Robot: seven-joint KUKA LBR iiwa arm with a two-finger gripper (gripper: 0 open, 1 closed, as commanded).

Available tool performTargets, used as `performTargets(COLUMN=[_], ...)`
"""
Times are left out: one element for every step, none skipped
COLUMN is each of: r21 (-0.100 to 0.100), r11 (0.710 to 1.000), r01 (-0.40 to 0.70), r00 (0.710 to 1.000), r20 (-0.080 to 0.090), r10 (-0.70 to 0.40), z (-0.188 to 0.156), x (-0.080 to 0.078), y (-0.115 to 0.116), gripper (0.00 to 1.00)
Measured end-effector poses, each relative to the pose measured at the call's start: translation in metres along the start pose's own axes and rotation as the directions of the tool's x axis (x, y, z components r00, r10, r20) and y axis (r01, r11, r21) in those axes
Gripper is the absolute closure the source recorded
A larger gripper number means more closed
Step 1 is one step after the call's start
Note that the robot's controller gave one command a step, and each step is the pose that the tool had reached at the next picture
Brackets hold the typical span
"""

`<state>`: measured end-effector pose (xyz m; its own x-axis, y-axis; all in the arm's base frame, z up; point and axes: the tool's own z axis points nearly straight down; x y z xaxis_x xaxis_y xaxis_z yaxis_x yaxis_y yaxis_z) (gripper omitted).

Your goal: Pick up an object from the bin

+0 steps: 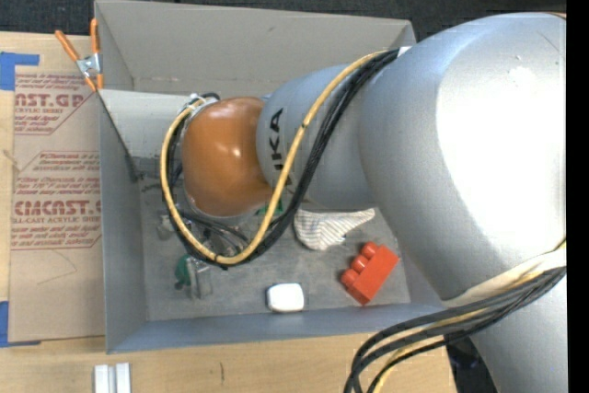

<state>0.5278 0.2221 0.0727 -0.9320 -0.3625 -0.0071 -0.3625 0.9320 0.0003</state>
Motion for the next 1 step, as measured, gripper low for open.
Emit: performTargets(r21=[-0.003], r11=[0.834], r01=[0.552], r00=[0.834], r20=[0.001], r10=[-0.552], z=[0.0008], x=[-0.0010], y=[-0.0185], gripper=[1.00])
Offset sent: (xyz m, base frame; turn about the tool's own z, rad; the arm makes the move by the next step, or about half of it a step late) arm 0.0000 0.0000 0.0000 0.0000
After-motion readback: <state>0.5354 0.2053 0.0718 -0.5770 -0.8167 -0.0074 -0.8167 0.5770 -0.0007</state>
